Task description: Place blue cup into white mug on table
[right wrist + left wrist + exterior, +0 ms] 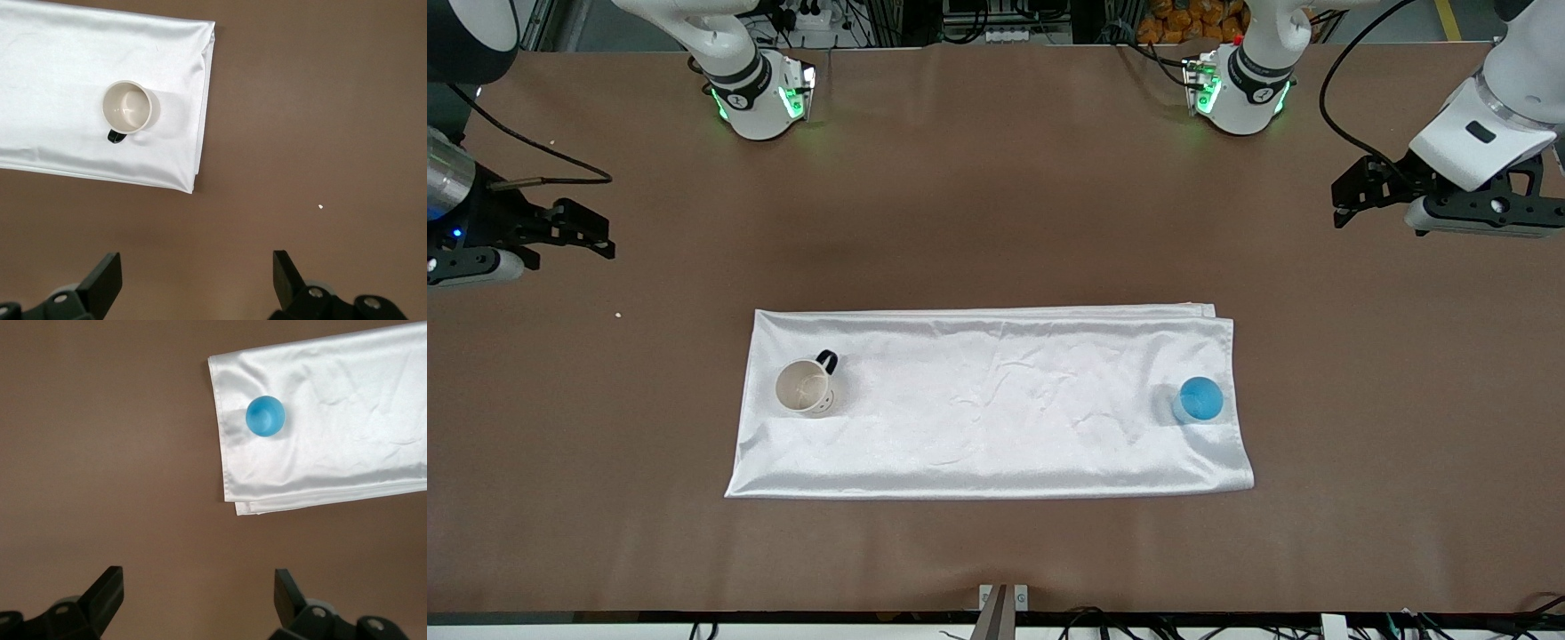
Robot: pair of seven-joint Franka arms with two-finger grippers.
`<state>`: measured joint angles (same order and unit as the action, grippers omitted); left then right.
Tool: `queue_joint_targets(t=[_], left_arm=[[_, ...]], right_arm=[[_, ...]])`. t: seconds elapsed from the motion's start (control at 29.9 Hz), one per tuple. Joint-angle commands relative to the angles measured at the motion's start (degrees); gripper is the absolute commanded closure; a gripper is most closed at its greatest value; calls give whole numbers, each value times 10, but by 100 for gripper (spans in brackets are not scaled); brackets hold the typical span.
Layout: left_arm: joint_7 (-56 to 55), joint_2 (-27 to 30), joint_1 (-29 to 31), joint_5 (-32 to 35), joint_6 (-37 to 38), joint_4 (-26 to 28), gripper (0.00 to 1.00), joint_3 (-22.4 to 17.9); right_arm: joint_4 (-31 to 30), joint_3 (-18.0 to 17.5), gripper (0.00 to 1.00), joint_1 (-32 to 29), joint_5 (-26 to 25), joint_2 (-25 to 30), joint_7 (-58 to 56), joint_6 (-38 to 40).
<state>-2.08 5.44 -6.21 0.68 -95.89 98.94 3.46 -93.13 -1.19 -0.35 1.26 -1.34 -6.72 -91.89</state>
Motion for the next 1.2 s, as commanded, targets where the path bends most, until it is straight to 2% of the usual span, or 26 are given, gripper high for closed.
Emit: queue_joint_targets(t=[0.0, 0.47, 0.77, 1.17], left_arm=[[19, -12, -1, -9, 12, -16, 0, -6], [20, -19, -6, -6, 11, -13, 0, -4], [19, -36, -6, -5, 7, -13, 0, -3], [12, -81, -16, -1, -38, -14, 0, 1]], right_arm=[[4, -7, 0, 0, 1, 6, 0, 18], [3, -17, 0, 0, 4, 5, 6, 17], [1, -15, 0, -1, 23, -12, 6, 15], [-3, -15, 0, 6, 22, -57, 18, -43]])
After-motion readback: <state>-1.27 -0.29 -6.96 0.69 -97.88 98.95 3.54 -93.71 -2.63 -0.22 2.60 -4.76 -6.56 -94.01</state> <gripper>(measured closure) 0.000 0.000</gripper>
